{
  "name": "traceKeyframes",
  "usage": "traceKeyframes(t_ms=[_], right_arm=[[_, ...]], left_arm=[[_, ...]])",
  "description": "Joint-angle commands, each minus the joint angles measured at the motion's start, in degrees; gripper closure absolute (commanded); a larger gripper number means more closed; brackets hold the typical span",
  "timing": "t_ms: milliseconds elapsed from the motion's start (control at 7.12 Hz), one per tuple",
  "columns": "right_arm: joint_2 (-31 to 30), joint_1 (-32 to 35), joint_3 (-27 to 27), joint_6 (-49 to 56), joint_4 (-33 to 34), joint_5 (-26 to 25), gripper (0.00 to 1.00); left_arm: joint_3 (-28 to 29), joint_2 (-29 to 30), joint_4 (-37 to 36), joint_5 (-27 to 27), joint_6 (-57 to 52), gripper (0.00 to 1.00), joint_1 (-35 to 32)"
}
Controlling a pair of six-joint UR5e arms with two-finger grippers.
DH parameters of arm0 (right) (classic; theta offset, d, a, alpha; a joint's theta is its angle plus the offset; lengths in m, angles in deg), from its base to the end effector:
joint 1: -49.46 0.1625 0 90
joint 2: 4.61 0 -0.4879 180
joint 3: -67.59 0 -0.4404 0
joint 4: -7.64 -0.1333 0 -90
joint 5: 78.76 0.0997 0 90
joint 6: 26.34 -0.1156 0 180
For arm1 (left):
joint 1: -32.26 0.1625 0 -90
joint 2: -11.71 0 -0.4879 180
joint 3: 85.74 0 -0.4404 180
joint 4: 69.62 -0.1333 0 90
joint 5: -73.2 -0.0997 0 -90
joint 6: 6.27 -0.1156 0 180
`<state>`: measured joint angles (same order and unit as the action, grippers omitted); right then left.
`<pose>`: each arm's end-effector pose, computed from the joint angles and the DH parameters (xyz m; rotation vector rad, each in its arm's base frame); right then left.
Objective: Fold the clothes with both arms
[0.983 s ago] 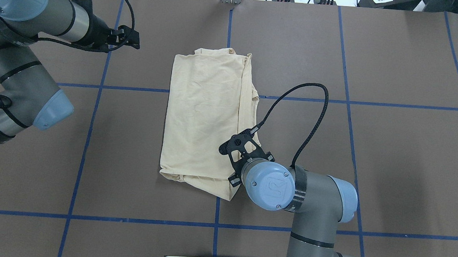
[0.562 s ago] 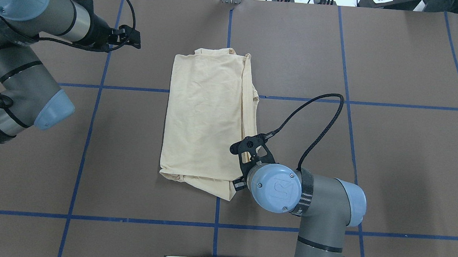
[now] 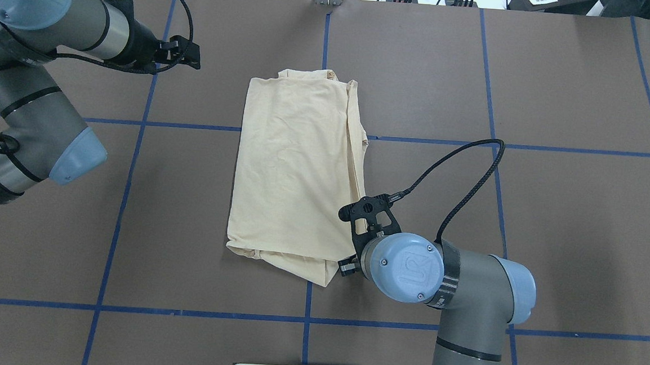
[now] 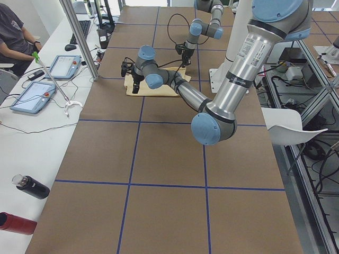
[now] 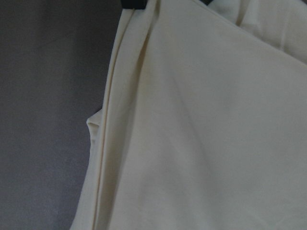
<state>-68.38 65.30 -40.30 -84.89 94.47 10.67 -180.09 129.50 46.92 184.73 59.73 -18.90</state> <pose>-0.6217 -0.3161 0.2987 0.3406 -0.7545 -0.2527 0.3959 -0.6366 0.3306 0.3461 1.0113 -0.2358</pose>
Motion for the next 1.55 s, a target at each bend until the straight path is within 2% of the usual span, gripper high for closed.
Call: traceKeyframes(t_ms=[0, 140, 281, 421, 843, 1124, 1405], right_arm=[[-0.57, 1.47, -1.10, 0.81, 0.00, 2.50, 0.92], [-0.65, 1.73, -1.10, 0.99, 0.00, 2.68, 0.69], [-0.57, 2.26, -1.01, 1.16, -0.17, 2.85, 0.30], [-0.65, 2.96, -0.92, 1.17, -0.44, 2.94, 0.00], [1.27, 7.00, 0.04, 4.41, -0.88, 4.44, 0.00], [6.96, 8.67, 7.91, 7.31, -0.97, 4.35, 0.00], [7.17, 8.68, 10.58, 8.45, -0.88, 4.26, 0.00]], left_arm=[[-0.04, 0.15, 0.00, 0.00, 0.00, 0.04, 0.01], [0.05, 0.15, 0.09, 0.00, -0.26, 0.02, 0.01], [0.14, 0.15, 0.17, 0.00, -0.35, 0.02, 0.01], [0.40, 0.24, 0.26, 0.00, -0.44, 0.02, 0.01], [0.66, 0.42, 0.35, 0.00, -0.44, 0.02, 0.01], [0.84, 0.86, 0.44, 0.00, -0.44, 0.02, 0.10], [0.84, 0.86, 0.35, 0.00, -0.44, 0.02, 0.10]])
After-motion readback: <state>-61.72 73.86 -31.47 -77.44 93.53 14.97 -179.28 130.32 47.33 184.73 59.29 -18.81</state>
